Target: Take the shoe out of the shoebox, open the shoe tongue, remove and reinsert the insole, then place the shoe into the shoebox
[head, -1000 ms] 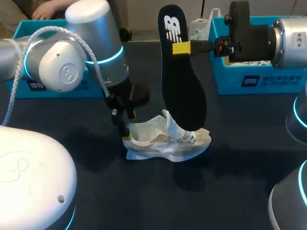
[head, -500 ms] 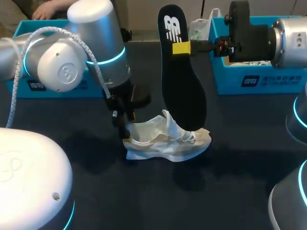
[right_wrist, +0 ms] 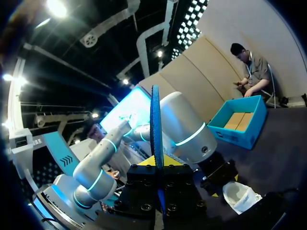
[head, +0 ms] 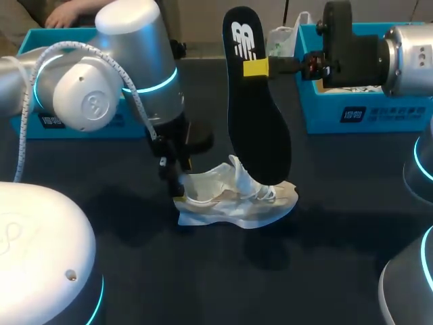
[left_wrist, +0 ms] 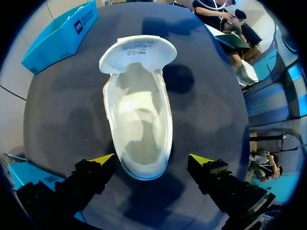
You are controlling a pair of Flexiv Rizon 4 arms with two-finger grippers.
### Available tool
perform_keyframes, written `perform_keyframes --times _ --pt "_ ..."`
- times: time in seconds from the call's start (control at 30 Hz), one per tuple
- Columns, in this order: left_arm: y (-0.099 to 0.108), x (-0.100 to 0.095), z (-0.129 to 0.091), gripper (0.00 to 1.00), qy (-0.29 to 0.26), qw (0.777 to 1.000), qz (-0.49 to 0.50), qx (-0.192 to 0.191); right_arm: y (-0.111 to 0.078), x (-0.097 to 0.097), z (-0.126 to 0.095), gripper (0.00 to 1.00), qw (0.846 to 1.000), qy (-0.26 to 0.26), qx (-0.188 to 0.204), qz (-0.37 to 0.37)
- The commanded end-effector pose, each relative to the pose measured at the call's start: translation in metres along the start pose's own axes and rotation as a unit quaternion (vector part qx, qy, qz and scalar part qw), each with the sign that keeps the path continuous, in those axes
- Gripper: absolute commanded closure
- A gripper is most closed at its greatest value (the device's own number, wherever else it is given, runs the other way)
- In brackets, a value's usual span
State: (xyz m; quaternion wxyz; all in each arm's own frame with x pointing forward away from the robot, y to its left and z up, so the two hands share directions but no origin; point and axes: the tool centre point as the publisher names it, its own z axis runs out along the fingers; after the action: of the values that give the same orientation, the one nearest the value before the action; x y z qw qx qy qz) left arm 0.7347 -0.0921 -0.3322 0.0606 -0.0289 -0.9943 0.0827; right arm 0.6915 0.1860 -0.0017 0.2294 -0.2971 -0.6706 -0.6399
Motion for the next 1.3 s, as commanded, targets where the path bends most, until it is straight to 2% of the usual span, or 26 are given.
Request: perform_keyframes --times 0.03,0.23,0.4,0.8,0.87,0.9,1.03,1.1,1.17,1.23,1.3 --pt "-0.002 -0.003 0.001 0.00 -0.003 1.000 -0.003 -0.002 0.000 0.000 0.001 1.00 1.000 -0.001 0.000 0.001" --pt "-0.010 -0.008 -0.004 0.00 0.000 1.000 -0.005 0.009 0.000 0.000 0.001 1.00 1.000 -0.001 0.000 0.001" --pt "-0.021 -0.020 -0.006 0.00 -0.012 1.000 -0.012 0.020 0.000 0.000 0.001 1.00 1.000 -0.001 0.000 0.001" --pt "-0.053 -0.056 0.015 0.00 -0.033 0.999 -0.024 0.029 0.000 0.000 0.001 1.00 1.000 -0.001 0.000 0.001" --pt "-0.058 -0.061 0.021 0.11 -0.032 0.999 -0.021 0.029 0.000 0.000 0.001 1.00 1.000 -0.001 0.000 0.001" --pt "-0.060 -0.063 0.024 0.13 -0.026 0.999 -0.027 0.026 0.000 0.000 0.001 1.00 1.000 -0.001 0.000 0.001" --pt "-0.065 -0.068 0.035 0.03 -0.022 0.999 -0.023 0.022 0.000 0.000 0.001 1.00 1.000 -0.001 0.000 0.001" --pt "-0.066 -0.070 0.039 0.06 -0.019 0.999 -0.026 0.019 0.000 0.000 0.001 1.00 1.000 -0.001 0.000 0.001" --pt "-0.068 -0.070 0.044 0.23 -0.016 0.999 -0.026 0.018 0.000 0.000 0.001 1.00 1.000 -0.001 0.000 0.001" --pt "-0.070 -0.072 0.048 0.23 -0.013 0.999 -0.029 0.017 0.000 0.000 0.001 1.00 1.000 -0.001 0.000 0.001" --pt "-0.074 -0.073 0.051 0.27 -0.012 0.999 -0.029 0.018 0.000 0.000 0.001 1.00 1.000 -0.001 0.000 0.001"
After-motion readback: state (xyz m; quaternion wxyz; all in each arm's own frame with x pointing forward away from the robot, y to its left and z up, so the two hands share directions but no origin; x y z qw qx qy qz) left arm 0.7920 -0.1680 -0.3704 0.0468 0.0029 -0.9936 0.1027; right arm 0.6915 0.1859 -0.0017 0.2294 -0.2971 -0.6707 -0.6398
